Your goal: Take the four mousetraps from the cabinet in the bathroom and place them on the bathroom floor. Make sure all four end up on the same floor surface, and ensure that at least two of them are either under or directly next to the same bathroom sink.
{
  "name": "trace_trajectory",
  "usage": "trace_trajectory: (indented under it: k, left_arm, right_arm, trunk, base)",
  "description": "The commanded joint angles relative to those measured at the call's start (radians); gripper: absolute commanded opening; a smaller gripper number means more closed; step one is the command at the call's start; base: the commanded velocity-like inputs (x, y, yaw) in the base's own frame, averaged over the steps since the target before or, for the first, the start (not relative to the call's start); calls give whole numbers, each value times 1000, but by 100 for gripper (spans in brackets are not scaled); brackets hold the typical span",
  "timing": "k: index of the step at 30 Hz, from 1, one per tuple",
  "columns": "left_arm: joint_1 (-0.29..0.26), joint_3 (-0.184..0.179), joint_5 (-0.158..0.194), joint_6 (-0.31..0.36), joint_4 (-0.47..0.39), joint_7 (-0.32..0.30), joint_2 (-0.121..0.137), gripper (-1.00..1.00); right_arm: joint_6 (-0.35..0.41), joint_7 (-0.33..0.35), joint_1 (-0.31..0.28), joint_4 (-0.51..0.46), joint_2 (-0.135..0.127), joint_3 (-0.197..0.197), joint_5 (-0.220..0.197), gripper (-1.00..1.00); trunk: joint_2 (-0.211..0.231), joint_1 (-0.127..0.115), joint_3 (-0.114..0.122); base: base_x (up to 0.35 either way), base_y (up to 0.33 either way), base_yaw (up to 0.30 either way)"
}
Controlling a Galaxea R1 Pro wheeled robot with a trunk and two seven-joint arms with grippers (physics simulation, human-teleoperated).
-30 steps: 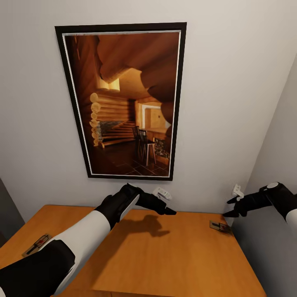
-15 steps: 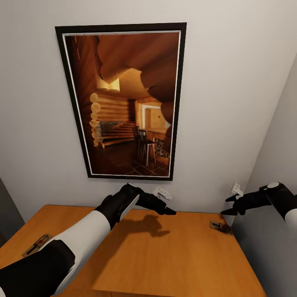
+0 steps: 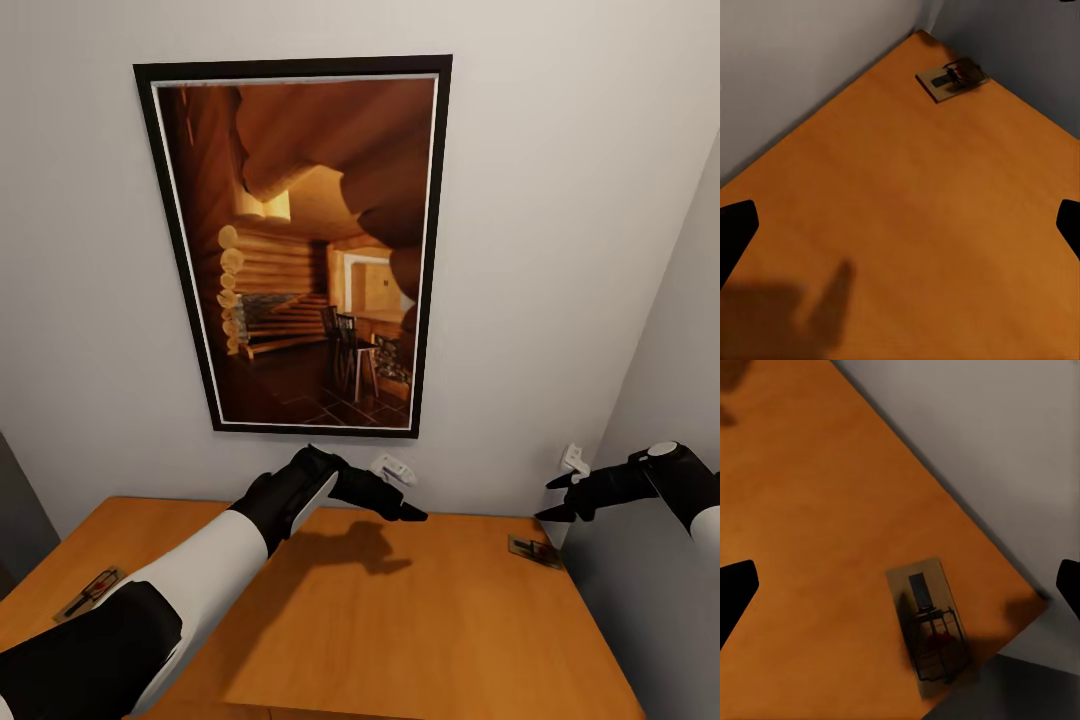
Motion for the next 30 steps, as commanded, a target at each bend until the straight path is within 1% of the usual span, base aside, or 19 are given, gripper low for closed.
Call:
trace_trajectory:
  k: [1, 26, 30]
  left_arm:
    - [-1, -2, 9, 8, 0, 2, 0, 100]
    - [-1, -1, 9, 11, 1, -5, 0, 100]
    - [-1, -1, 9, 13, 1, -5, 0, 100]
  right_arm:
    - [4, 6, 0, 0, -95, -9, 4, 100]
    - [4, 7, 0, 0, -93, -7, 3, 100]
    - [5, 6, 0, 0, -90, 2, 3, 100]
  trunk:
    - [0, 1, -1]
    - [0, 1, -1]
    - [0, 1, -1]
  base:
    - [0, 0, 0]
    - [0, 0, 0]
    - [0, 0, 0]
